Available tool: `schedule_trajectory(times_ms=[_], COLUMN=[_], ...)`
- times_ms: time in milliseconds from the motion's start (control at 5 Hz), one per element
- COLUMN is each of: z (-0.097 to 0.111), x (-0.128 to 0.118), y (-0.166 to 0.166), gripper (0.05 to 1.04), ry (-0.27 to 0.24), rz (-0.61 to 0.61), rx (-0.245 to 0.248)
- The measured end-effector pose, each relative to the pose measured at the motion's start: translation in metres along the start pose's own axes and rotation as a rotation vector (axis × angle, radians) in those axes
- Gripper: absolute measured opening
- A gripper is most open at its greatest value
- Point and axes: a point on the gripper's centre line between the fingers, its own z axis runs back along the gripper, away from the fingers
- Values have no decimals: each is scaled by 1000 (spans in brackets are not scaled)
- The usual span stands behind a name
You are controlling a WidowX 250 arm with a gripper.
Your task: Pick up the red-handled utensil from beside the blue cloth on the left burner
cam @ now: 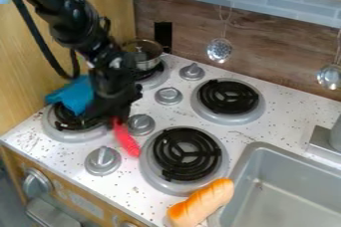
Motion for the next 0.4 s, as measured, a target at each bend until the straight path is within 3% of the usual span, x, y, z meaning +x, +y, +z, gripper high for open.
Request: schedule_trajectory(times_ms=[200,400], z=[20,38], x=[4,-11], y=[-17,-43], gripper=[322,272], ry=[31,77], rz=[-45,-143], rx=[-61,-114])
